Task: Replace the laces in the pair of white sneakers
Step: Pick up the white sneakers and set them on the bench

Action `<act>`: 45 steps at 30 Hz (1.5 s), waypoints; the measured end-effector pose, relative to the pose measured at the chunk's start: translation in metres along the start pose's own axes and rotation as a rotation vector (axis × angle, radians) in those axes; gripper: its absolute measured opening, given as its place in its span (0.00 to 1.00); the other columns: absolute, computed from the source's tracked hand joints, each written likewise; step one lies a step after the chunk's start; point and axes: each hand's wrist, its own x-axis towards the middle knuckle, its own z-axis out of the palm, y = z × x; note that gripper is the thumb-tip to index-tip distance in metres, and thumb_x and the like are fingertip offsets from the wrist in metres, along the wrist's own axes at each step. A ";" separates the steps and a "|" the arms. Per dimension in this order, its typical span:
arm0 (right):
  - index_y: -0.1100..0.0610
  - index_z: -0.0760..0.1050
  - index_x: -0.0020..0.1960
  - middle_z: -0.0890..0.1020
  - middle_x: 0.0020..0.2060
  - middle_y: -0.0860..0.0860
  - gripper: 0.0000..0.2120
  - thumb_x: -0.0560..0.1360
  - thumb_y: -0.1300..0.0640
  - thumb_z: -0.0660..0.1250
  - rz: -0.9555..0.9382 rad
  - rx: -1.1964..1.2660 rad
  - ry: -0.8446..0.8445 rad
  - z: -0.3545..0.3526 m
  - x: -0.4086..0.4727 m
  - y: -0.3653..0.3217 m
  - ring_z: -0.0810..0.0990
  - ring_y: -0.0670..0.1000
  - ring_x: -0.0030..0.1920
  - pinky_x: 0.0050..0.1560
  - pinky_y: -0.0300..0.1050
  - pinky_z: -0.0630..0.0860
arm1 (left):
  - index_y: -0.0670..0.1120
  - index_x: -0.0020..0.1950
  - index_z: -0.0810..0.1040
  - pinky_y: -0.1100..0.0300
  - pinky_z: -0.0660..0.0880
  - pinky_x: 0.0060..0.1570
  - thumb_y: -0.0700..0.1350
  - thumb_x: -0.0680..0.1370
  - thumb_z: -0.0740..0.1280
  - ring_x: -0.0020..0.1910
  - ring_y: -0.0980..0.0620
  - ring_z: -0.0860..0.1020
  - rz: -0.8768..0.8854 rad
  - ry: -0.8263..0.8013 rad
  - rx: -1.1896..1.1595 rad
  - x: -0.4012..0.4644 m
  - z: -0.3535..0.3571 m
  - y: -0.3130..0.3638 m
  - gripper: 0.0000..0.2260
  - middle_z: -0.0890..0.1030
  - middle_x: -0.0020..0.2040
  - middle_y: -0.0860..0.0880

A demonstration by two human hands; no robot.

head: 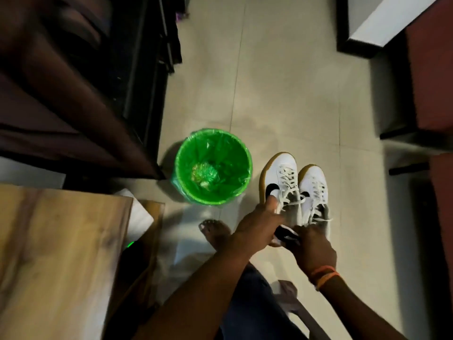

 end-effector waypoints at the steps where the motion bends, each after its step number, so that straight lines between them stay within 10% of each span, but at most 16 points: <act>1: 0.46 0.80 0.54 0.79 0.48 0.52 0.15 0.72 0.40 0.70 -0.035 -0.006 0.012 -0.014 -0.004 0.000 0.80 0.56 0.50 0.42 0.48 0.76 | 0.44 0.60 0.78 0.46 0.76 0.55 0.45 0.71 0.77 0.58 0.39 0.73 0.020 0.026 0.001 -0.002 -0.010 0.009 0.20 0.62 0.68 0.42; 12: 0.45 0.80 0.53 0.79 0.47 0.49 0.13 0.70 0.42 0.73 -0.484 -0.048 0.221 -0.116 -0.095 -0.060 0.80 0.53 0.50 0.38 0.42 0.68 | 0.46 0.57 0.73 0.46 0.78 0.52 0.38 0.75 0.70 0.51 0.39 0.75 -0.111 0.513 0.017 -0.134 -0.080 0.082 0.13 0.65 0.59 0.45; 20: 0.42 0.80 0.53 0.80 0.47 0.46 0.14 0.69 0.40 0.73 -0.809 -0.067 0.233 -0.140 -0.210 -0.103 0.80 0.52 0.50 0.39 0.41 0.70 | 0.49 0.65 0.74 0.55 0.74 0.56 0.38 0.74 0.71 0.62 0.42 0.73 -0.258 0.750 0.103 -0.270 -0.074 0.120 0.21 0.56 0.77 0.49; 28: 0.44 0.80 0.53 0.80 0.50 0.50 0.11 0.71 0.46 0.69 -1.167 -0.162 0.223 -0.118 -0.295 -0.159 0.80 0.54 0.53 0.43 0.46 0.76 | 0.48 0.67 0.73 0.56 0.64 0.70 0.37 0.72 0.70 0.68 0.46 0.69 -0.482 1.001 0.119 -0.392 -0.049 0.141 0.24 0.70 0.72 0.49; 39: 0.43 0.77 0.60 0.77 0.57 0.48 0.13 0.75 0.47 0.68 -1.598 -0.294 0.143 -0.038 -0.385 -0.189 0.77 0.51 0.59 0.51 0.45 0.76 | 0.43 0.63 0.73 0.52 0.73 0.58 0.56 0.67 0.51 0.59 0.48 0.71 -0.846 1.270 0.090 -0.486 0.042 0.155 0.30 0.73 0.62 0.47; 45: 0.45 0.77 0.60 0.77 0.59 0.51 0.13 0.76 0.52 0.66 -1.774 -0.438 0.026 0.032 -0.417 -0.205 0.76 0.55 0.61 0.52 0.48 0.76 | 0.44 0.63 0.73 0.53 0.74 0.58 0.39 0.71 0.68 0.59 0.49 0.71 -1.090 1.288 0.008 -0.518 0.109 0.120 0.20 0.72 0.62 0.47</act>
